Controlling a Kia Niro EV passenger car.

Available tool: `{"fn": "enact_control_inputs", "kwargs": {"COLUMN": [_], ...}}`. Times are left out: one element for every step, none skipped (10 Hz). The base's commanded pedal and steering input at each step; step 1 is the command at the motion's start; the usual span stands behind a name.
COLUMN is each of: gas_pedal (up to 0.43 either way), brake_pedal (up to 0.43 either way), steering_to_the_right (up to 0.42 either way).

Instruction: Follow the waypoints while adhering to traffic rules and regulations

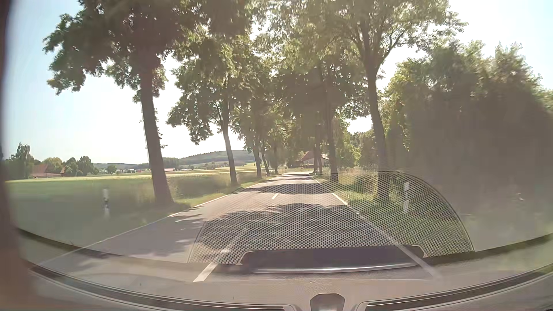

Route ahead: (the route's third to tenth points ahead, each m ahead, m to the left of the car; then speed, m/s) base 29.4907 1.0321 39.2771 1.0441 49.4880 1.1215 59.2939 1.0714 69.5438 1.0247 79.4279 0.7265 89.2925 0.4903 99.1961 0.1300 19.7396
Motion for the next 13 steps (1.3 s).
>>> {"fn": "enact_control_inputs", "kwargs": {"gas_pedal": [0.0, 0.0, 0.0, 0.0, 0.0, 0.0, 0.0, 0.0, 0.0, 0.0, 0.0, 0.0, 0.0], "brake_pedal": [0.006, 0.006, 0.006, 0.006, 0.018, 0.024, 0.055, 0.073, 0.091, 0.098, 0.104, 0.122, 0.146], "steering_to_the_right": [0.0, 0.0, 0.0, 0.0, 0.0, 0.001, 0.001, 0.003, 0.003, 0.003, 0.003, 0.003, 0.003]}}
